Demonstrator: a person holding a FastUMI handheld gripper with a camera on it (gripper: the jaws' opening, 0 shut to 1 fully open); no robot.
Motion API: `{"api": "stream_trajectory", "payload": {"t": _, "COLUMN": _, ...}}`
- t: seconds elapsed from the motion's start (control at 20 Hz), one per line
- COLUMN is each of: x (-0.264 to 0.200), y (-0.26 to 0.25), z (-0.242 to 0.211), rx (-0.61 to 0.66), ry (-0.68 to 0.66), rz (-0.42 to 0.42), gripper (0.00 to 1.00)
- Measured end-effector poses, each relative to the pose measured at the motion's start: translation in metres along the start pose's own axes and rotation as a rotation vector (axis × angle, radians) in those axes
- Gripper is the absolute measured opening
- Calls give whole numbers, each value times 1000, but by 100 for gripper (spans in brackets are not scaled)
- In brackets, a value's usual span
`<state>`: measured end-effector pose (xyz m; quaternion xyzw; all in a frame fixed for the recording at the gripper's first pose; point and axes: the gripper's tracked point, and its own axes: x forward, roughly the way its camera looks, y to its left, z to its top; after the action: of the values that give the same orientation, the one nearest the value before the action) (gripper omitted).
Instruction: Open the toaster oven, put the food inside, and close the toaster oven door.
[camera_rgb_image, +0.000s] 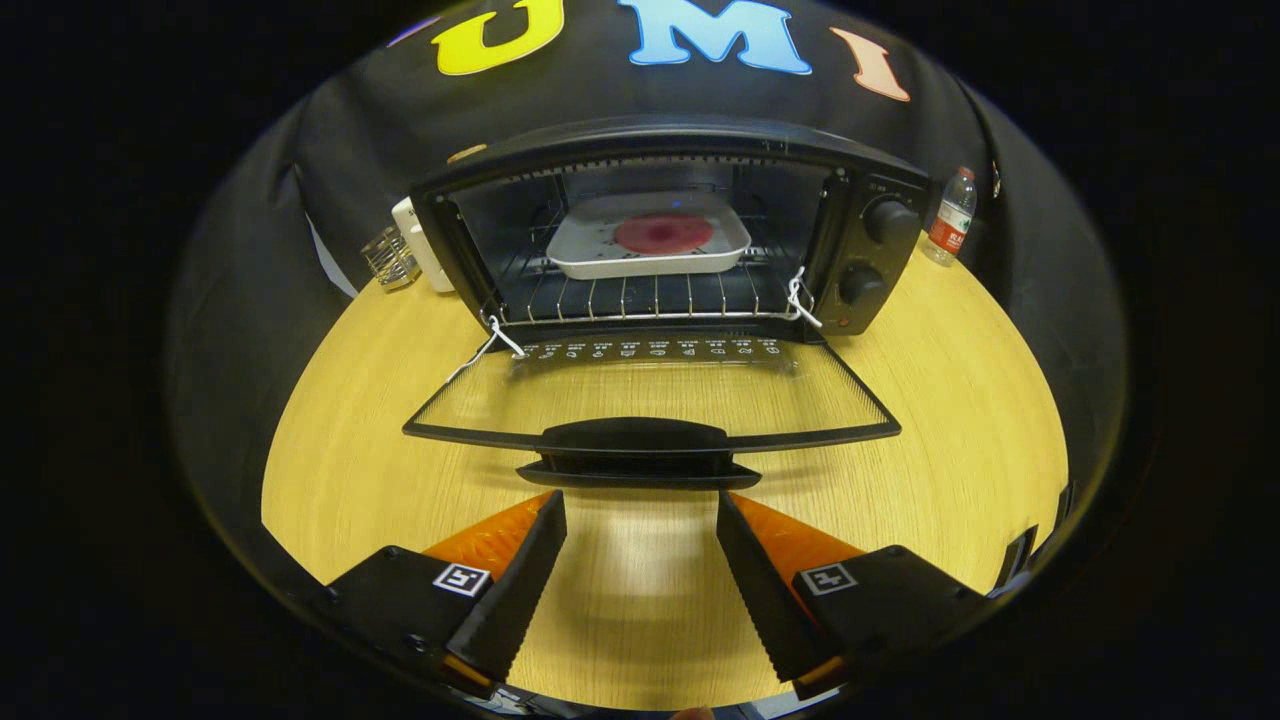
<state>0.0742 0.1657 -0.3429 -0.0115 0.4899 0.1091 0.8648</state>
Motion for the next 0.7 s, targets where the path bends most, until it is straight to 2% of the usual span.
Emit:
{"api": "stream_trajectory", "payload": {"t": 0.3, "x": -18, "y": 2, "z": 17, "rx": -11, "ry": -75, "rz": 0, "gripper": 96}}
{"api": "stream_trajectory", "payload": {"t": 0.7, "x": -23, "y": 2, "z": 25, "rx": 2, "ry": -106, "rz": 12, "gripper": 97}}
